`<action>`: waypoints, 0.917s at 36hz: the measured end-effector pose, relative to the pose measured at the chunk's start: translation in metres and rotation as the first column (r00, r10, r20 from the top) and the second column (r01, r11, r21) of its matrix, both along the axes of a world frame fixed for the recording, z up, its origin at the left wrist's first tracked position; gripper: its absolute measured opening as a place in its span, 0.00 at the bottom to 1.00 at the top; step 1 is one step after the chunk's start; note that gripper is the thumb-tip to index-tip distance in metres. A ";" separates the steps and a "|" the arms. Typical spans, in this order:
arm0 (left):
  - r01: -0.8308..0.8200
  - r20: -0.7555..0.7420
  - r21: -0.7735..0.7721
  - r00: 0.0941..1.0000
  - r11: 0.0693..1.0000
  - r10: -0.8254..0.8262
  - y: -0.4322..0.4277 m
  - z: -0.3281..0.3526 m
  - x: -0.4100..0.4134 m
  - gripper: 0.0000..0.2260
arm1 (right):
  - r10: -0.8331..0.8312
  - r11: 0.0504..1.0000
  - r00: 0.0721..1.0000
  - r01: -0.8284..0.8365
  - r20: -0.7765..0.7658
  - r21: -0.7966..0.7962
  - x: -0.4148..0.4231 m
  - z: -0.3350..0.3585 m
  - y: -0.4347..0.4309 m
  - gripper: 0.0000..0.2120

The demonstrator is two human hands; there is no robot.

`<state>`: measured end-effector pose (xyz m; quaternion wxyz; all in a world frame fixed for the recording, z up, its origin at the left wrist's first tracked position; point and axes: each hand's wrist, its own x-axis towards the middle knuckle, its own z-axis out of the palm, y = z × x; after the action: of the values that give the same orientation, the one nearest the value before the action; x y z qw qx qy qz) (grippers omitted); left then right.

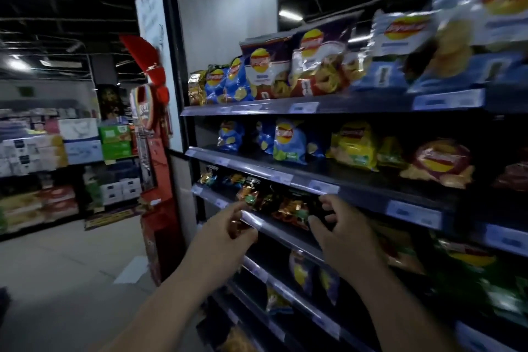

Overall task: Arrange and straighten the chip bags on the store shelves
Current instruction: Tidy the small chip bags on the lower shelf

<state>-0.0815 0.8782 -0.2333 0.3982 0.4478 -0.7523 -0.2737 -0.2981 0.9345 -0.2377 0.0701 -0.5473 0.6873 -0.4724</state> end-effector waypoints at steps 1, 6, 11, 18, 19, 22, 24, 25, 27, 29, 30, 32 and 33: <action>-0.014 -0.008 0.001 1.000 1.000 0.014 -0.024 0.003 0.004 0.19 | 0.014 1.000 1.000 -0.014 0.007 -0.015 0.004 0.002 -0.026 0.21; -0.073 -0.026 -0.009 0.997 0.997 0.073 -0.137 0.022 0.022 0.23 | 0.070 0.994 0.997 -0.068 0.020 -0.088 0.028 0.024 -0.149 0.18; -0.057 -0.089 0.004 0.994 0.998 0.057 -0.239 0.026 0.045 0.20 | 0.132 0.989 0.991 -0.132 -0.002 -0.065 0.057 0.037 -0.258 0.17; 0.065 -0.094 -0.053 0.993 0.997 -0.069 -0.395 0.018 0.065 0.18 | 0.103 0.994 0.993 -0.100 0.058 -0.045 0.088 0.021 -0.400 0.13; 0.087 -0.080 -0.055 0.993 0.995 -0.091 -0.418 0.015 0.068 0.16 | 0.092 0.995 0.992 -0.089 0.086 -0.042 0.092 0.019 -0.419 0.12; 0.129 -0.077 -0.053 0.988 0.990 -0.132 -0.491 0.009 0.077 0.18 | 0.069 0.997 0.984 -0.071 0.167 0.008 0.101 0.018 -0.479 0.17; 0.158 -0.082 -0.037 0.984 0.987 -0.160 -0.543 0.004 0.081 0.18 | 0.039 0.998 0.978 -0.049 0.205 0.043 0.107 0.021 -0.519 0.23; 0.164 -0.088 -0.039 0.982 0.986 -0.167 -0.565 0.004 0.080 0.19 | 0.026 0.998 0.977 -0.037 0.214 0.050 0.110 0.023 -0.538 0.25; 0.179 -0.071 -0.068 0.980 0.981 -0.184 -0.615 0.004 0.076 0.23 | -0.001 0.998 0.976 -0.013 0.218 0.062 0.115 0.025 -0.575 0.27; 0.221 -0.090 -0.081 0.970 0.972 -0.228 -0.660 0.007 0.066 0.21 | -0.047 0.997 0.975 0.032 0.215 0.072 0.117 0.029 -0.605 0.27; 0.244 -0.110 -0.068 0.962 0.967 -0.250 -0.680 0.009 0.060 0.20 | -0.071 0.996 0.973 0.057 0.219 0.070 0.116 0.030 -0.619 0.27; 0.285 -0.170 -0.059 0.941 0.957 -0.291 -0.715 0.015 0.045 0.20 | -0.111 0.992 0.964 0.094 0.240 0.082 0.111 0.035 -0.645 0.28; 0.304 -0.201 -0.060 0.929 0.951 -0.310 -0.733 0.015 0.036 0.19 | -0.126 0.990 0.961 0.107 0.245 0.091 0.107 0.038 -0.658 0.30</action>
<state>-0.0453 0.1451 -0.2185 0.4330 0.2881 -0.7711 -0.3674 -0.1907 0.2769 -0.2000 0.1491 -0.4389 0.7218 -0.5140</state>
